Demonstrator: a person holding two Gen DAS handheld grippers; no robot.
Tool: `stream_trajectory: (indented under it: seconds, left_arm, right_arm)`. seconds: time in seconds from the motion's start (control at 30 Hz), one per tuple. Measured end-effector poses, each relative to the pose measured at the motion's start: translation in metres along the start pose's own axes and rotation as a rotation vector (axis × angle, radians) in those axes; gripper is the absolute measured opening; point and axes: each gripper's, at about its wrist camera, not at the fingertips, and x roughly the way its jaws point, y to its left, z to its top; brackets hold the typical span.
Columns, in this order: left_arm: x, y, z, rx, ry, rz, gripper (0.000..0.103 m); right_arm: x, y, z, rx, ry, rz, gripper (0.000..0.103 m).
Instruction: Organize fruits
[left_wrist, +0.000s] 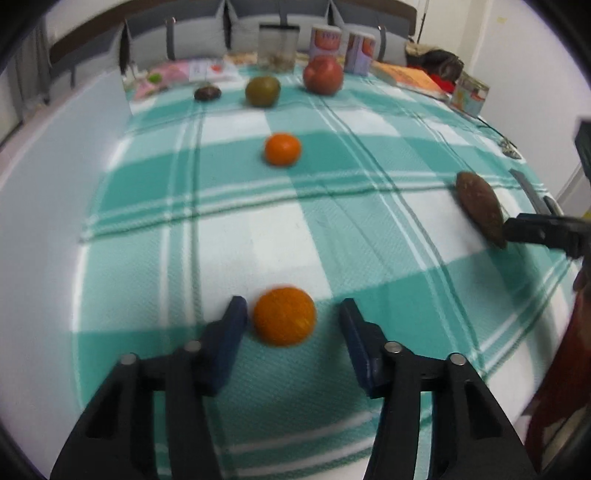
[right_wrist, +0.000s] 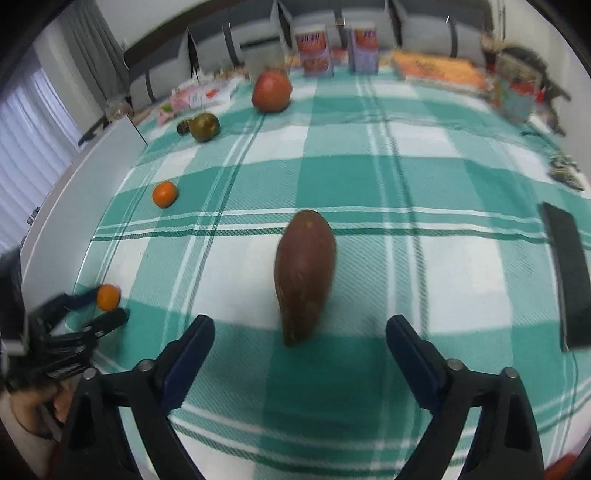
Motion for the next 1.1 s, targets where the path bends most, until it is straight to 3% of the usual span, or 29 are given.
stream_trajectory:
  seconds: [0.03, 0.07, 0.17, 0.3, 0.4, 0.5, 0.63, 0.7, 0.77, 0.9, 1.0, 1.1]
  left_arm:
    - [0.000, 0.001, 0.001, -0.005, 0.004, -0.005, 0.045]
    - [-0.001, 0.002, 0.001, -0.008, 0.000, -0.003, 0.031]
    - [-0.004, 0.010, -0.001, -0.037, 0.001, -0.027, 0.029]
    - [-0.036, 0.023, 0.002, -0.117, -0.040, -0.090, 0.028]
    - [-0.086, 0.043, 0.016, -0.222, -0.109, -0.180, 0.028]
    - [-0.151, 0.081, 0.034, -0.327, -0.202, -0.235, 0.028]
    - [-0.223, 0.147, 0.052, -0.400, -0.302, -0.167, 0.028]
    - [-0.240, 0.186, 0.054, -0.433, -0.315, -0.072, 0.028]
    - [-0.235, 0.225, 0.051, -0.466, -0.279, 0.023, 0.028]
    - [-0.179, 0.295, 0.027, -0.581, -0.104, 0.135, 0.028]
    - [-0.139, 0.323, 0.006, -0.626, 0.012, 0.187, 0.028]
    - [-0.119, 0.335, -0.008, -0.636, 0.073, 0.230, 0.029]
  right_arm:
    - [0.006, 0.001, 0.007, 0.009, 0.020, -0.001, 0.079]
    - [0.013, 0.002, 0.014, 0.014, 0.042, -0.007, 0.075]
    - [0.028, 0.002, 0.024, 0.022, 0.094, -0.049, 0.039]
    - [0.016, 0.009, 0.027, 0.023, 0.091, -0.021, 0.039]
    - [-0.013, 0.037, 0.036, 0.007, 0.048, 0.119, 0.039]
    - [-0.048, 0.102, 0.060, -0.075, -0.018, 0.266, 0.039]
    - [-0.078, 0.206, 0.085, -0.199, -0.045, 0.469, 0.039]
    - [-0.079, 0.254, 0.088, -0.263, -0.021, 0.539, 0.039]
    - [-0.070, 0.311, 0.083, -0.348, 0.032, 0.595, 0.039]
    - [-0.037, 0.394, 0.047, -0.524, 0.118, 0.584, 0.039]
    - [0.000, 0.437, 0.016, -0.666, 0.157, 0.488, 0.039]
    - [0.031, 0.451, -0.003, -0.737, 0.176, 0.394, 0.039]
